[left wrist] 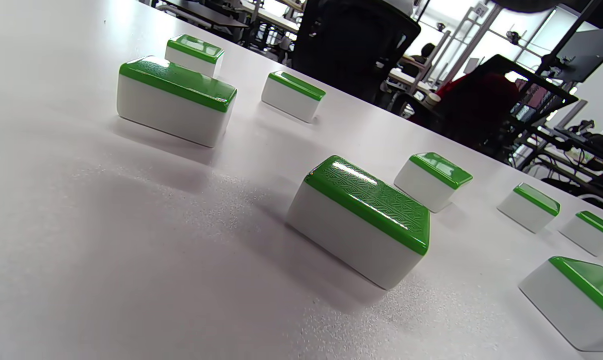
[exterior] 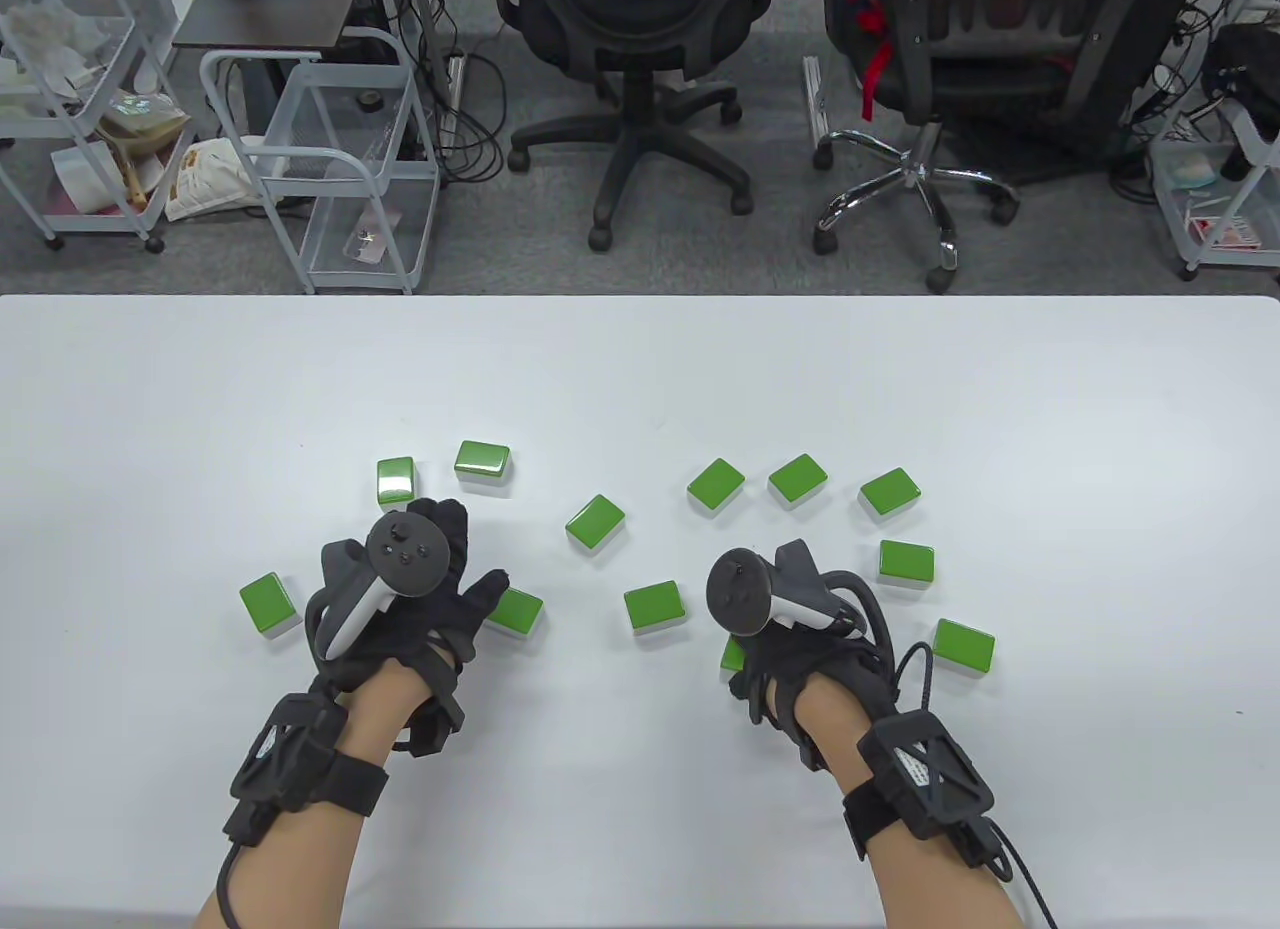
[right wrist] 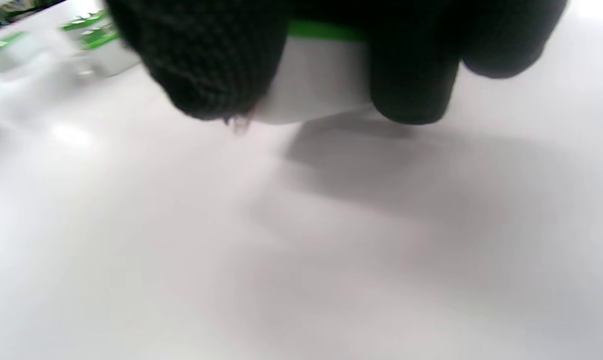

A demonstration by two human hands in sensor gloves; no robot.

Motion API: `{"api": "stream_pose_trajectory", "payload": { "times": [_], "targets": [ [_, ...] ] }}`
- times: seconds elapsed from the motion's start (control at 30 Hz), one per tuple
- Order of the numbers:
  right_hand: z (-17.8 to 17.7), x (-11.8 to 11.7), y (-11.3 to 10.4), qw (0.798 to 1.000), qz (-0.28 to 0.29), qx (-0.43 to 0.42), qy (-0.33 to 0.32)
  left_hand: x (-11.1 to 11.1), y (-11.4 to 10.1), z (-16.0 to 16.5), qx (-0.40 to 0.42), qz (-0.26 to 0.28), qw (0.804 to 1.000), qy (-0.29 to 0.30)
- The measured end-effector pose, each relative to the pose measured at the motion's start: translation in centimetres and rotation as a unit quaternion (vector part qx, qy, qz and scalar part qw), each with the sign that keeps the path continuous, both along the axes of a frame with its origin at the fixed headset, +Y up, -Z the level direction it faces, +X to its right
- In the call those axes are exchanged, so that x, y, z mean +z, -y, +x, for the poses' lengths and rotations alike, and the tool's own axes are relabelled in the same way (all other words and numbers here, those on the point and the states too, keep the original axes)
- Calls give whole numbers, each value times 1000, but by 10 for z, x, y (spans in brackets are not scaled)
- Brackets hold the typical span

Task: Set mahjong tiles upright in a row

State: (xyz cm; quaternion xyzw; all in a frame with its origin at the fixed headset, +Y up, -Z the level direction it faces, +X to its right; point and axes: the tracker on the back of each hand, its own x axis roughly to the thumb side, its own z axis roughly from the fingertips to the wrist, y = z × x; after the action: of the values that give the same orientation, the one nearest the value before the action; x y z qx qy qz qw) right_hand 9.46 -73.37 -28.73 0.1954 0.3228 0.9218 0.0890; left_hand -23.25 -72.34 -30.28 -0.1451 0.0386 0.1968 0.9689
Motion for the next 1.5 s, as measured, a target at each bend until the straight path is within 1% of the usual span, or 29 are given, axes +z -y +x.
{"api": "stream_pose_trajectory", "payload": {
  "times": [0.07, 0.13, 0.17, 0.27, 0.37, 0.47, 0.57, 0.67, 0.73, 0.77, 0.8, 0.87, 0.9, 0.93, 0.97, 1.0, 1.03, 1.07, 1.1, 1.13, 1.2, 1.23, 1.3, 1.33, 1.37, 1.43, 1.5],
  "targets": [
    [-7, 8, 3, 998, -61, 2, -26, 0, 0, 0, -1, -2, 1000, 1],
    [-13, 12, 4, 995, -86, 9, -45, 1, 0, 0, 1, -1, 1000, 1],
    [-15, 13, 4, 995, -89, 9, -49, 1, -1, 0, 2, -1, 1000, 0],
    [-13, 11, 4, 993, -109, -10, -44, 1, 0, 0, 1, -4, 1000, 0],
    [-4, 5, 5, 993, -109, -42, -19, 1, 1, 0, -2, -7, 1000, 2],
    [7, -3, 8, 991, -96, -90, 17, 1, 1, 0, -2, -6, 1000, 2],
    [10, -4, 10, 988, -101, -112, 15, 1, 1, 0, -2, -7, 1000, 0],
    [11, -5, 10, 989, -99, -111, 11, 1, 1, 0, -6, -8, 1000, 0],
    [13, -5, 3, 989, -97, -111, 10, 1, 1, 0, -6, -8, 1000, 0],
    [17, -6, -7, 989, -89, -118, 14, 2, 0, 0, -5, -7, 1000, 0],
    [22, -7, -14, 989, -76, -124, 23, 2, -1, -1, -4, -5, 1000, 0],
    [38, -8, -34, 991, -19, -119, 64, 2, -2, -1, -2, -2, 1000, -2],
    [46, -9, -42, 991, 7, -104, 82, 2, -2, -1, -2, -2, 1000, -2],
    [57, -10, -48, 991, 33, -64, 110, 2, -2, -1, -1, -3, 1000, -2],
    [69, -10, -52, 988, 48, -12, 146, 2, -2, -1, 0, -3, 1000, -3],
    [76, -11, -54, 985, 55, 15, 162, 2, -2, -1, 1, -3, 1000, -2],
    [91, -12, -54, 973, 76, 71, 207, 2, -2, -1, 3, -3, 1000, -1],
    [102, -11, -53, 956, 97, 116, 252, 2, -2, -1, 4, -2, 1000, -1],
    [110, -11, -50, 943, 116, 149, 273, 1, -2, 0, 4, -2, 1000, 0],
    [118, -10, -47, 925, 135, 194, 298, 1, -2, 0, 4, -3, 1000, 1],
    [129, -11, -43, 908, 150, 242, 306, 1, -1, 2, 4, -5, 1000, 4],
    [136, -12, -40, 893, 157, 273, 321, 1, -1, 3, 3, -7, 1000, 7],
    [143, -14, -32, 886, 150, 290, 329, 1, -1, 4, 2, -6, 1000, 9],
    [148, -15, -24, 885, 138, 296, 332, 0, -1, 5, 2, -6, 1000, 11],
    [152, -16, -15, 886, 118, 294, 339, 0, -1, 5, 2, -6, 1000, 12],
    [157, -17, -5, 883, 112, 300, 342, 0, 0, 5, 0, -6, 1000, 11],
    [159, -19, 0, 884, 104, 308, 337, 0, 0, 4, 0, -7, 1000, 9]
  ]
}}
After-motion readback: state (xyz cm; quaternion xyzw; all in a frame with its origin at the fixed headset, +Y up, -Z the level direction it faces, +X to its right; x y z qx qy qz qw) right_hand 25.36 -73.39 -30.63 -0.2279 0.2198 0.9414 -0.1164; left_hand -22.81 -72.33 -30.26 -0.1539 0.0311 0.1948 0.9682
